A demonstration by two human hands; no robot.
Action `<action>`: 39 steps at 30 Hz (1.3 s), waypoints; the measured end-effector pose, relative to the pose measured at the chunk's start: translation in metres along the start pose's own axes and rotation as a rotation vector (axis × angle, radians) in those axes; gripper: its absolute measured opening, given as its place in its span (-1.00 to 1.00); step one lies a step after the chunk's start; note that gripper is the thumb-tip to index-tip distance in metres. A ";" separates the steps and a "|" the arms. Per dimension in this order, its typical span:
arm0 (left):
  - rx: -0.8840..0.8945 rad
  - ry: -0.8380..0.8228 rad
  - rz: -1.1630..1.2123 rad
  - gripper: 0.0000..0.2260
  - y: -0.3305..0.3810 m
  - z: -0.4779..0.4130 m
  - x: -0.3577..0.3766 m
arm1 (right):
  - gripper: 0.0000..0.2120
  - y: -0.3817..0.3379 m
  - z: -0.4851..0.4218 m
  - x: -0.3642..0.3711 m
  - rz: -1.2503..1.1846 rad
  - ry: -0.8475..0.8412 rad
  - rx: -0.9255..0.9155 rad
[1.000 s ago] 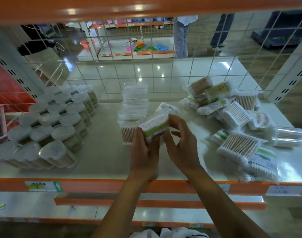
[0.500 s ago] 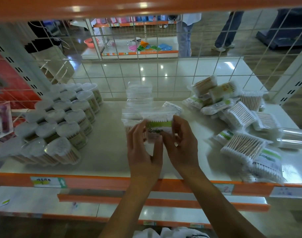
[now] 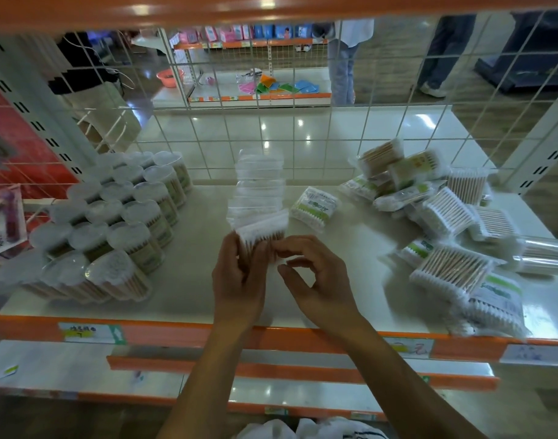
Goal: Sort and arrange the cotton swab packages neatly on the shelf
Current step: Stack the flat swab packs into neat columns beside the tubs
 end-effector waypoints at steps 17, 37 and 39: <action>-0.088 -0.146 -0.268 -0.83 -0.042 -0.016 -0.021 | -0.79 0.027 -0.006 -0.004 0.206 0.080 0.152; -0.119 -0.466 -0.106 -0.41 -0.046 -0.016 0.006 | -0.19 0.054 -0.026 0.048 0.455 -0.131 0.092; -0.148 -0.460 -0.042 -0.39 -0.047 -0.017 0.009 | -0.19 0.054 -0.028 0.048 0.466 -0.137 0.100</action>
Point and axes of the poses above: each hand's wrist, its own z-axis away from the middle knuckle, its own x-axis out of the palm, y = z × x, the point moved 7 cm from there along -z, towards the middle knuckle, and after that the axes turned 6 degrees about x, right-handed, at the moved point
